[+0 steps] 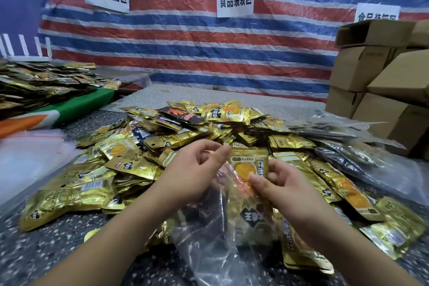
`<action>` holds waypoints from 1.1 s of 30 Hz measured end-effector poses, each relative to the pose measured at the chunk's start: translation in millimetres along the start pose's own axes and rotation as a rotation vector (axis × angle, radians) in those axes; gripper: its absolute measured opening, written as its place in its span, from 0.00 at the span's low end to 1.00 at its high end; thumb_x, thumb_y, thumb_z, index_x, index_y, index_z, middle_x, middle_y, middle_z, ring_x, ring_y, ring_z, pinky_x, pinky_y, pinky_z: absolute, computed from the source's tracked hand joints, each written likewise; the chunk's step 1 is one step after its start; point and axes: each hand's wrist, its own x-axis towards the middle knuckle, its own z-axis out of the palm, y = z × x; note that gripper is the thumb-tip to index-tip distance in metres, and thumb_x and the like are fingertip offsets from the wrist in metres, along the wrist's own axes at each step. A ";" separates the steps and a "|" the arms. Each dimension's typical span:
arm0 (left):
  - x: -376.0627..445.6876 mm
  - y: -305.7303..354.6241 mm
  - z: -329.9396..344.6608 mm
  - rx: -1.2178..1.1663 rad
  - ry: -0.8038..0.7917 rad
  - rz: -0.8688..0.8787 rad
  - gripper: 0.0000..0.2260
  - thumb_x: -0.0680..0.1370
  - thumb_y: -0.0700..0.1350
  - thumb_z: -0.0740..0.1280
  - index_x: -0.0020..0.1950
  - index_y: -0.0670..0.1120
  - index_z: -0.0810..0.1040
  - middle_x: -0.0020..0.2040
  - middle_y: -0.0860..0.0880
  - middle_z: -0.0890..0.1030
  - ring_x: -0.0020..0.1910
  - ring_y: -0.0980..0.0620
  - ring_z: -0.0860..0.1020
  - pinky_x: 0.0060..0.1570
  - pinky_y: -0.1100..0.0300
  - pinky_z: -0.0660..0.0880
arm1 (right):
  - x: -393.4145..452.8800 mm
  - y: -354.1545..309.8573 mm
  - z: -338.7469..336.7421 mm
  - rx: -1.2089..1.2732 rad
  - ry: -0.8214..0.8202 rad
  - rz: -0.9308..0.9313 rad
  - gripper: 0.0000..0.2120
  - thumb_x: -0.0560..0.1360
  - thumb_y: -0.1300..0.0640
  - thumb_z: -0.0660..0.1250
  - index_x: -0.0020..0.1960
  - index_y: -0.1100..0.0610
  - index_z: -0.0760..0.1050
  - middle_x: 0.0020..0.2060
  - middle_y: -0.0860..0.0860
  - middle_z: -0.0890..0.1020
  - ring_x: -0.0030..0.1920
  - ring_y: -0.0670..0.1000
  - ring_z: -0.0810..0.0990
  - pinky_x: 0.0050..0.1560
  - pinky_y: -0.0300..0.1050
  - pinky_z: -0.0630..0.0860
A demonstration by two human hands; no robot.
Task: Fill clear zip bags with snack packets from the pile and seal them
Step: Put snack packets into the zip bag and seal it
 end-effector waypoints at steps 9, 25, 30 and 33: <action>-4.8 3.9 -2.6 -0.066 -0.201 -0.139 0.11 0.79 0.47 0.66 0.42 0.47 0.86 0.30 0.51 0.82 0.26 0.58 0.78 0.27 0.67 0.73 | -1.7 -10.5 -15.1 -0.135 -0.058 -0.101 0.06 0.75 0.57 0.70 0.50 0.49 0.83 0.45 0.51 0.87 0.43 0.49 0.86 0.37 0.36 0.78; -6.7 3.4 10.4 -0.155 0.018 0.048 0.12 0.75 0.54 0.66 0.40 0.51 0.87 0.34 0.48 0.85 0.31 0.56 0.81 0.30 0.66 0.74 | -7.2 -14.1 -11.7 -0.614 0.056 -0.364 0.09 0.76 0.41 0.66 0.47 0.46 0.78 0.41 0.41 0.81 0.43 0.40 0.79 0.42 0.34 0.74; -6.8 3.9 6.6 -0.261 0.083 0.016 0.13 0.74 0.54 0.66 0.42 0.48 0.86 0.36 0.45 0.85 0.34 0.50 0.83 0.33 0.57 0.80 | -8.7 -13.8 -17.7 -0.680 -0.089 -0.326 0.09 0.75 0.42 0.69 0.56 0.37 0.79 0.53 0.33 0.80 0.54 0.34 0.79 0.54 0.34 0.76; -5.0 3.0 3.8 -0.193 0.083 0.011 0.12 0.75 0.54 0.66 0.43 0.50 0.86 0.37 0.47 0.86 0.39 0.50 0.84 0.42 0.53 0.80 | -9.4 -12.3 -14.5 -0.661 -0.133 -0.363 0.15 0.80 0.53 0.67 0.58 0.33 0.79 0.50 0.32 0.83 0.50 0.37 0.82 0.49 0.37 0.79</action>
